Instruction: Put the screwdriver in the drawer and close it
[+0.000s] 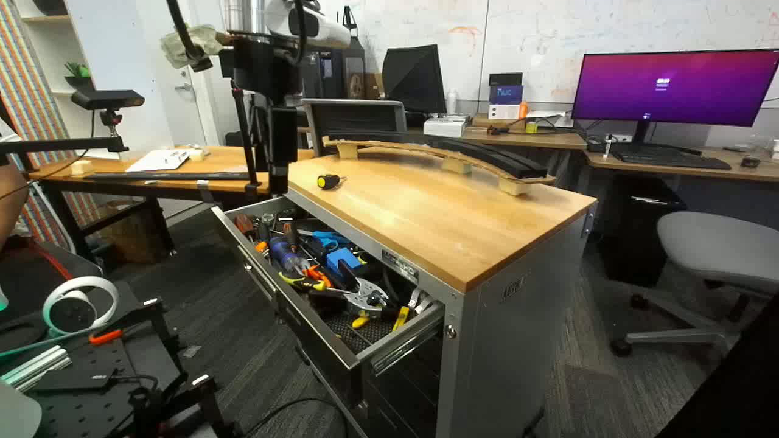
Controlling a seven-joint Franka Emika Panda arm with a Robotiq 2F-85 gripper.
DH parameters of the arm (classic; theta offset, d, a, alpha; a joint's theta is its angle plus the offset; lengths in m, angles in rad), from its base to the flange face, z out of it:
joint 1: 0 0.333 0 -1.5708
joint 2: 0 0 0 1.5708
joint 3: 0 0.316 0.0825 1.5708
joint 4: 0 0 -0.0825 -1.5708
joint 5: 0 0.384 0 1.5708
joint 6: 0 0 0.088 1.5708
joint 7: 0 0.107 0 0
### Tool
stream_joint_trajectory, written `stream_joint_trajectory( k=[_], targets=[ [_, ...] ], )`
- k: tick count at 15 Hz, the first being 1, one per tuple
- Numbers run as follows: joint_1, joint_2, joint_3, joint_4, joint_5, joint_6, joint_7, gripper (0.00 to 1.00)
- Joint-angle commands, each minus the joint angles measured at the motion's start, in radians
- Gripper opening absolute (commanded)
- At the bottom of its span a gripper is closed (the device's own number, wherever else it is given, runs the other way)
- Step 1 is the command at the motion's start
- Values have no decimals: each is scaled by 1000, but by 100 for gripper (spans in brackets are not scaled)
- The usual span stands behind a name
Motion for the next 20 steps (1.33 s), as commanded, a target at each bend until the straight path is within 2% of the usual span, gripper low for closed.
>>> stream_joint_trajectory(
  k=[1,13,15,20],
  targets=[
    [0,0,0,4,0,-1,0,100],
    [0,-3,0,8,0,-1,0,100],
    [48,76,22,41,67,42,1,100],
    [191,270,135,107,214,215,18,100]
  ],
)
